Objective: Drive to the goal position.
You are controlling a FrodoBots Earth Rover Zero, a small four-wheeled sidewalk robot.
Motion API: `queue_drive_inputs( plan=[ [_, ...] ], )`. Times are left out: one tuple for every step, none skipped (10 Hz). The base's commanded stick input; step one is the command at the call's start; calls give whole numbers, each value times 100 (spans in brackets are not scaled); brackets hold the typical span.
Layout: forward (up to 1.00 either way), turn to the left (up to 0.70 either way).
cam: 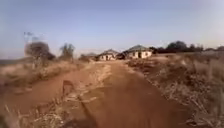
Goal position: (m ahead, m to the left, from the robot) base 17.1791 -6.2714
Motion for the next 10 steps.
queue_drive_inputs(
  plan=[
    [70, 0],
    [70, 0],
    [70, 0],
    [70, 0],
    [70, 0],
    [70, 0],
    [70, 0],
    [70, 0],
    [70, 0],
    [70, 0]
  ],
)
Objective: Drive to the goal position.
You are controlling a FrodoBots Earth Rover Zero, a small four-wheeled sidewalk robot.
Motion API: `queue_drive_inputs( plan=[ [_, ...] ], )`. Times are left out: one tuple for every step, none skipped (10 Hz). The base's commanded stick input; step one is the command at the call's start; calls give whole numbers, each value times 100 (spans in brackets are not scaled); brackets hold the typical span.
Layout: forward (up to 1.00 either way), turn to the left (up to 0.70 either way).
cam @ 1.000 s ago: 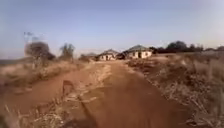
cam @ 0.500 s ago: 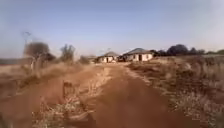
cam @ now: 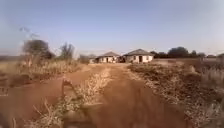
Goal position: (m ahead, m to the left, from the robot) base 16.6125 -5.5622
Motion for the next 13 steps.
queue_drive_inputs(
  plan=[
    [70, 0],
    [70, 0],
    [70, 0],
    [70, 0],
    [70, 0],
    [70, 0],
    [70, -3],
    [70, -23],
    [70, -35],
    [70, -35],
    [70, 0],
    [70, 0],
    [70, 0]
  ],
)
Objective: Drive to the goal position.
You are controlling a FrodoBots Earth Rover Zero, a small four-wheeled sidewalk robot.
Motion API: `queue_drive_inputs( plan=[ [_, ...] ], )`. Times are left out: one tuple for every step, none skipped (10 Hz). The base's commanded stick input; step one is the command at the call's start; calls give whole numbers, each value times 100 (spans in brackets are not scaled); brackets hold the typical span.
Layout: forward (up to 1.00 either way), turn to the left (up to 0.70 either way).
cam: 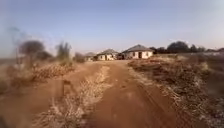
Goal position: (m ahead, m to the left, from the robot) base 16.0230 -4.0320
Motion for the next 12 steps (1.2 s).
queue_drive_inputs(
  plan=[
    [70, 0],
    [70, 0],
    [70, 0],
    [70, 0],
    [70, 0],
    [70, 0],
    [70, 0],
    [70, 0],
    [70, 0],
    [70, 0],
    [70, 0],
    [70, 0]
  ],
)
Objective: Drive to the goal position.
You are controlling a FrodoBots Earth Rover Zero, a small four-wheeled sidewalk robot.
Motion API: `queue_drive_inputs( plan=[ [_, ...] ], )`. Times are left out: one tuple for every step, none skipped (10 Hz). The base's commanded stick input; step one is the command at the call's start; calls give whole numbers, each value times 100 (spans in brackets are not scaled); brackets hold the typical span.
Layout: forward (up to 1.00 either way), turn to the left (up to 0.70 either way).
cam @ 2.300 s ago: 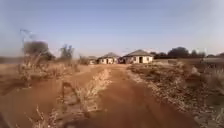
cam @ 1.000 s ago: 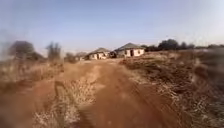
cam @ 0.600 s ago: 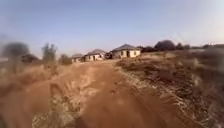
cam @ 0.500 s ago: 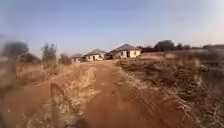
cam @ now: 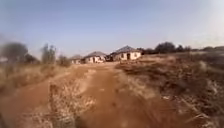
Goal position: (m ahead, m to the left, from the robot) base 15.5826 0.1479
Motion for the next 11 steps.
queue_drive_inputs(
  plan=[
    [70, 0],
    [70, 0],
    [70, 0],
    [70, 0],
    [70, 0],
    [70, 0],
    [70, 0],
    [70, 0],
    [70, 0],
    [70, 0],
    [70, 0]
  ],
)
